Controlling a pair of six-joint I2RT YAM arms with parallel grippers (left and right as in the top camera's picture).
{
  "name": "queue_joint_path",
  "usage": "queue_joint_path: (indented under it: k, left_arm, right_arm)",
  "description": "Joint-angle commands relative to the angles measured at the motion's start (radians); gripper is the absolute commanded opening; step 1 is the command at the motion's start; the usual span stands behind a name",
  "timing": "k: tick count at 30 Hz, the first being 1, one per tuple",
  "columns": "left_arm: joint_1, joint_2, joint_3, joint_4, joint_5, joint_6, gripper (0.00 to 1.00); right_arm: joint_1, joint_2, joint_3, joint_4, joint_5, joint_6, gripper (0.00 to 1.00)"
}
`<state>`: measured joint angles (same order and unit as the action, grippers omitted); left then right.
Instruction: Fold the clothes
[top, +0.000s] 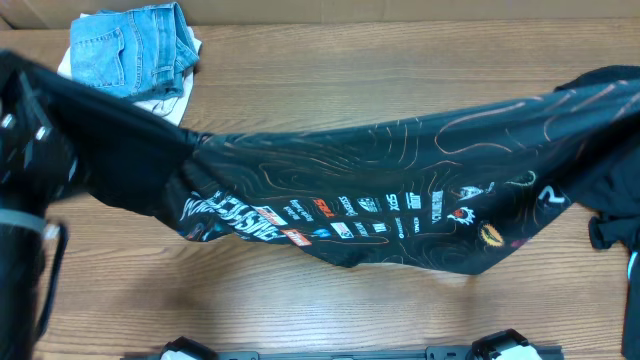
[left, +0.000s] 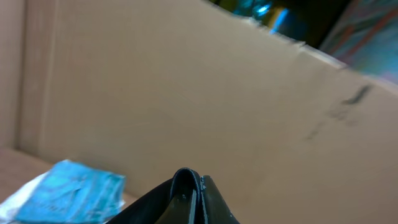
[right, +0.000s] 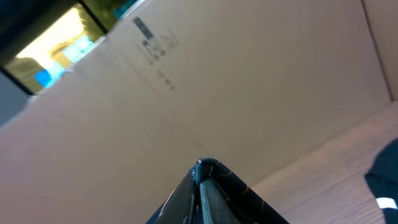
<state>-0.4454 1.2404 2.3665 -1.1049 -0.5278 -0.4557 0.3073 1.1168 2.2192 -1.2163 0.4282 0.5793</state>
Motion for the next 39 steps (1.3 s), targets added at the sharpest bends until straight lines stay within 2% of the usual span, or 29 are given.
queue_joint_path:
  k: [1,6,11,14,19,22,24,28,30,36,39]
  left_arm:
    - [-0.005,0.150,-0.002,-0.013,-0.140,0.027,0.04]
    - [0.003,0.353,-0.002,0.005,-0.256,0.052,0.04]
    - [0.048,0.516,-0.002,0.063,-0.266,0.067,0.04]
    - [0.089,0.595,-0.002,0.123,-0.246,0.068,0.04]
    - [0.129,0.630,-0.002,0.258,-0.160,0.130,0.04]
    - [0.131,0.616,0.029,0.346,-0.166,0.232,0.05]
    - [0.130,0.598,0.082,0.352,-0.194,0.267,0.05]
    - [0.131,0.534,0.194,0.224,-0.207,0.264,0.06]
    - [0.131,0.489,0.204,0.095,-0.195,0.205,0.06]
    - [0.131,0.483,0.201,-0.294,-0.021,0.009,0.05]
    - [0.131,0.501,0.201,-0.383,0.093,0.002,0.04]
  right_arm:
    - [-0.001,0.115,0.008,0.003,0.082,-0.008,0.04]
    - [-0.021,0.275,0.008,0.009,0.139,-0.007,0.04]
    - [-0.111,0.415,0.008,0.031,0.127,-0.003,0.04]
    - [-0.187,0.483,0.008,0.071,0.046,-0.004,0.04]
    - [-0.253,0.517,0.008,0.186,-0.089,-0.031,0.04]
    - [-0.266,0.506,0.022,0.243,-0.112,-0.063,0.04]
    - [-0.274,0.492,0.054,0.243,-0.113,-0.080,0.04]
    - [-0.284,0.454,0.134,0.155,-0.113,-0.083,0.04]
    - [-0.284,0.432,0.140,0.057,-0.141,-0.083,0.04]
    - [-0.284,0.446,0.121,-0.161,-0.188,-0.082,0.04]
    - [-0.284,0.450,0.121,-0.204,-0.188,-0.082,0.04]
